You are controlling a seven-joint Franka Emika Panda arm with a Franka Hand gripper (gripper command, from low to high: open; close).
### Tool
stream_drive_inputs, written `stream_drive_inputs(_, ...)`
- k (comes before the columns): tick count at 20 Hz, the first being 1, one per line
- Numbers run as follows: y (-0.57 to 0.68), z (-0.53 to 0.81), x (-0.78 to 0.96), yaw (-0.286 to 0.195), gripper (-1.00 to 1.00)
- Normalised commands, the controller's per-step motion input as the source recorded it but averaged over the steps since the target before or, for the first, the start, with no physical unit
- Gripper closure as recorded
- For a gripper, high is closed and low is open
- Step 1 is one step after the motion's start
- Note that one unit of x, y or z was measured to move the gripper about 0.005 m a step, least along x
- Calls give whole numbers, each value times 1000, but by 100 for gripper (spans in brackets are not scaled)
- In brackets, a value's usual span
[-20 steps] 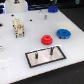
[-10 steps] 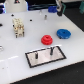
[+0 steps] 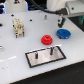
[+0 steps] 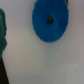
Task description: Insert the blue gear onto the right peg, followed by the red gear
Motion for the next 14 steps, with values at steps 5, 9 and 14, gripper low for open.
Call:
stream_drive_inputs(5, 55, -512, -248, 0, -100)
stream_drive_inputs(9, -120, -441, -258, 0, -100)
stream_drive_inputs(14, -133, -331, -356, 0, -100)
